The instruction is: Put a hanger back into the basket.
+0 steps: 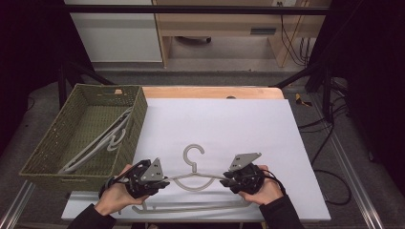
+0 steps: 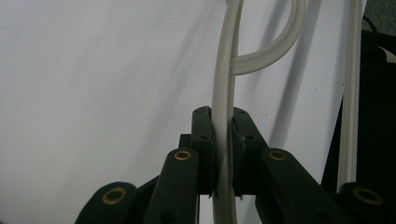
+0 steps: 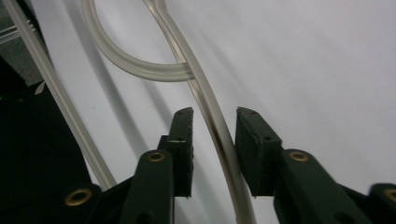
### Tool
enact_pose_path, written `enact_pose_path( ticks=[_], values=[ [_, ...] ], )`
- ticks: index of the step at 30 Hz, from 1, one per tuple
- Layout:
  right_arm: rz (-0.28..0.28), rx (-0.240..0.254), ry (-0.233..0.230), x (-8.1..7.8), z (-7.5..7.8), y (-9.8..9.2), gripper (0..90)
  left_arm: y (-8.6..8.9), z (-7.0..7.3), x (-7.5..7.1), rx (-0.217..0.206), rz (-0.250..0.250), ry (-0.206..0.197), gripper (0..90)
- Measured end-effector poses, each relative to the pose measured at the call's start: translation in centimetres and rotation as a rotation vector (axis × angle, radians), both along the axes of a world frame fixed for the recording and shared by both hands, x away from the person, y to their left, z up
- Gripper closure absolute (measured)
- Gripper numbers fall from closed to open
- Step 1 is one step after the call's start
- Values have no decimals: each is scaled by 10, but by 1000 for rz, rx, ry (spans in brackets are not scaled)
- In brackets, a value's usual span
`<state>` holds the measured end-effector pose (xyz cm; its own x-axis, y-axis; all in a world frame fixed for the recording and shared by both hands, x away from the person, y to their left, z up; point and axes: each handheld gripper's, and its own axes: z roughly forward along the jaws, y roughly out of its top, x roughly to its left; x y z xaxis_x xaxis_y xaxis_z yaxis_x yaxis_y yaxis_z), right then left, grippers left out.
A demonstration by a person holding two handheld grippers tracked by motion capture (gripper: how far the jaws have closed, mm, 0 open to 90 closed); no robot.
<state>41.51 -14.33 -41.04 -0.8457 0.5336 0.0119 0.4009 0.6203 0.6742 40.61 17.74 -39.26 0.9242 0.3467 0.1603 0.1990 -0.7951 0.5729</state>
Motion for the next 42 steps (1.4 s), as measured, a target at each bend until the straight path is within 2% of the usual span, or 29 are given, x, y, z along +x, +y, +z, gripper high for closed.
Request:
enact_pose_path(
  ticks=[1, 5, 10, 14, 15, 16, 18, 20, 21, 22, 24, 26, 33, 36, 37, 42],
  values=[
    [-7, -1, -7, 0, 1, -2, 635, 0, 0, -1, -21, 16, -3, 816],
    [-79, 40, -74, 2, 4, -10, 543, 4, 1, 1, -47, 59, -25, 817],
    [-190, 118, -151, 5, 10, -25, 405, 9, 6, 3, -63, 115, -59, 817],
    [-285, 196, -182, 7, 14, -41, 304, 14, 12, 2, -71, 169, -94, 816],
    [-299, 208, -186, 7, 15, -44, 280, 14, 12, 2, -71, 169, -94, 817],
    [-319, 230, -186, 8, 16, -49, 260, 17, 15, 1, -106, 206, -108, 816],
    [-356, 246, -199, 8, 17, -55, 215, 21, 19, 1, -133, 239, -121, 816],
    [-388, 271, -209, 9, 17, -64, 168, 25, 22, 1, -137, 256, -132, 817],
    [-399, 273, -217, 9, 17, -67, 158, 27, 24, 1, -146, 265, -136, 816],
    [-415, 276, -217, 9, 17, -71, 155, 31, 26, 2, -123, 260, -145, 816],
    [-431, 291, -211, 9, 16, -78, 132, 33, 29, 2, -158, 288, -153, 816],
    [-445, 296, -207, 10, 14, -83, 121, 37, 33, 2, -143, 288, -164, 816],
    [-500, 287, -213, 12, 10, -97, 85, 50, 58, 1, -181, 325, -233, 817],
    [-518, 286, -212, 12, 9, -101, 79, 56, 65, 4, -188, 337, -242, 816],
    [-521, 285, -214, 12, 8, -103, 76, 63, 73, 8, -186, 350, -257, 816],
    [-538, 291, -218, 12, 8, -107, 67, 82, 89, 18, -218, 397, -278, 816]
  ],
)
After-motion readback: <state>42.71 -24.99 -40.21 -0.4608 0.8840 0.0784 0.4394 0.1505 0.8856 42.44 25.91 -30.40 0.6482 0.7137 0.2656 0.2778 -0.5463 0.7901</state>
